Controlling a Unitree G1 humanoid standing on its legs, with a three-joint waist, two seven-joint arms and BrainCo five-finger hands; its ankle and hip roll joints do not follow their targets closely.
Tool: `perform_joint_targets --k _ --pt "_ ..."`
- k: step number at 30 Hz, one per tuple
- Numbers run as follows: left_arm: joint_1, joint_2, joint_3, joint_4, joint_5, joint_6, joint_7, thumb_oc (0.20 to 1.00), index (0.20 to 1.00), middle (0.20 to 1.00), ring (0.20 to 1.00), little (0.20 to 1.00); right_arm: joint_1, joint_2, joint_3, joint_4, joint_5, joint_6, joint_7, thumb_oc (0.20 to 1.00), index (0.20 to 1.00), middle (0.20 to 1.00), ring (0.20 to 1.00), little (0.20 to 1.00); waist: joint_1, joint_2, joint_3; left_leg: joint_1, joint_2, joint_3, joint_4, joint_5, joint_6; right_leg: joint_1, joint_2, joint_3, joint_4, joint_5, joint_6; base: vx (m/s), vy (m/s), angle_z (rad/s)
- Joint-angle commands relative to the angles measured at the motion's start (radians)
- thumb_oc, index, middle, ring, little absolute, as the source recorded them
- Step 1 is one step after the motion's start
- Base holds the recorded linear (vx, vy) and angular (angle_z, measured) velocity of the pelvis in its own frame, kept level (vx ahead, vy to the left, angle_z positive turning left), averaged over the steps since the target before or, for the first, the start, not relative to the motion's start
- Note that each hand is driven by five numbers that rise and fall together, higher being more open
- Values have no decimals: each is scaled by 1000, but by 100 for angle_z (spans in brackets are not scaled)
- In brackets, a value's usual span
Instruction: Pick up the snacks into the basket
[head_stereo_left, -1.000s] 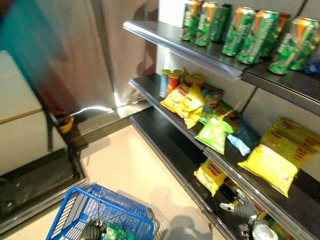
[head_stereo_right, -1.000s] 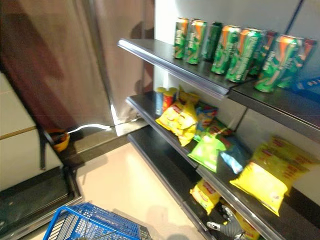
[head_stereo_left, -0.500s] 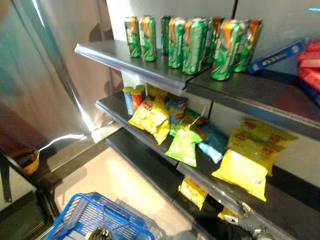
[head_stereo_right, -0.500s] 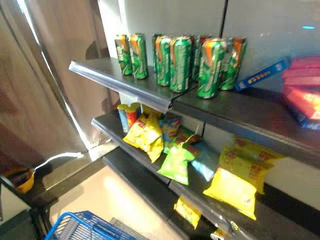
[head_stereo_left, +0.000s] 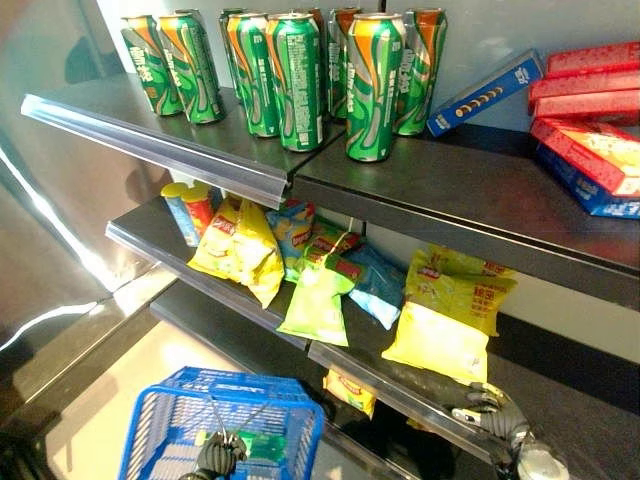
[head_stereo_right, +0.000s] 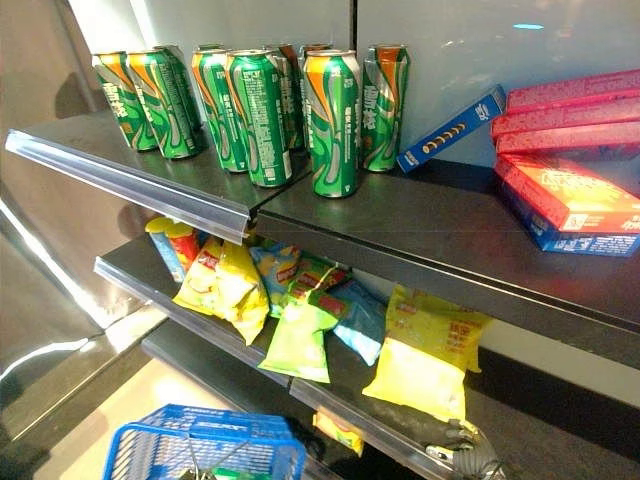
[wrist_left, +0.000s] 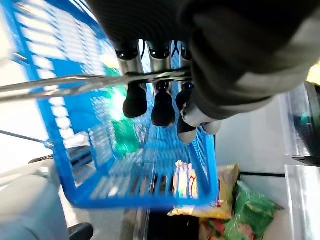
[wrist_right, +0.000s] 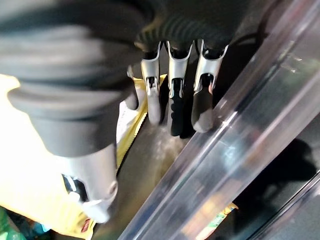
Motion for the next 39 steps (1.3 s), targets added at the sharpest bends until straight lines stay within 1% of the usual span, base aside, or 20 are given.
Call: perform_joint_targets --k 1,2,3,7,9,12,19,26,35,39 --pt "-30 58 0 -87 17 -81 4 200 200 200 200 200 -13 2 19 -133 44 -53 30 1000 1000 1000 1000 1000 16 -29 -25 -59 -32 38 64 -46 15 -64 -166 26 84 -50 202 11 109 -18" --pt "-30 58 0 -87 17 -81 4 200 200 200 200 200 -13 2 19 -133 44 -53 30 1000 1000 1000 1000 1000 16 -29 -25 -59 -32 39 64 -46 15 -64 -166 26 84 -50 202 40 129 -18" --pt "-35 66 5 -85 12 -86 2 200 200 200 200 200 -24 4 11 -180 63 -60 36 1000 1000 1000 1000 1000 18 -38 -32 -49 -39 50 59 -57 24 -61 -179 24 76 -46 209 52 92 -9" --pt "-38 73 -3 -83 16 -89 -3 200 200 200 200 200 -87 -10 10 -195 61 -61 15 1000 1000 1000 1000 1000 33 -52 -44 -35 -57 55 73 -83 42 -45 -199 27 63 -40 219 52 72 -1" --pt "-39 76 -7 -83 13 -88 -6 200 200 200 200 200 -108 -11 4 -197 71 -61 5 1000 1000 1000 1000 1000 37 -54 -49 -32 -59 58 76 -87 44 -41 -203 28 59 -37 221 33 32 1" --pt "-29 83 -3 -83 16 -88 -9 200 200 200 200 200 -137 -42 -6 -262 61 -64 4 1000 1000 1000 1000 1000 44 -61 -65 -16 -63 64 87 -107 51 -23 -210 34 41 -33 224 44 34 -2" --pt "4 86 21 -95 22 -77 -25 200 200 200 200 200 -81 -72 -77 -358 58 -61 6 1000 1000 1000 1000 1000 41 -70 -86 16 -55 72 74 -114 50 7 -213 29 16 -31 225 21 1 -3" --pt "9 75 26 -96 34 -74 -32 200 200 200 200 200 -31 -67 -116 -429 48 -67 9 1000 1000 1000 1000 1000 29 -70 -93 34 -49 71 56 -111 47 23 -211 22 4 -32 226 0 0 0" --pt "9 69 19 -112 32 -74 -35 200 200 200 200 200 -32 -52 -74 -406 23 -58 25 1000 1000 1000 1000 1000 27 -60 -92 34 -51 69 45 -107 48 17 -212 18 4 -29 227 0 0 0" --pt "7 72 10 -112 23 -74 -37 200 200 200 200 200 -71 -52 -44 -309 11 -46 17 1000 1000 1000 1000 1000 33 -59 -79 24 -54 60 48 -106 48 12 -215 12 5 -29 226 0 0 0"
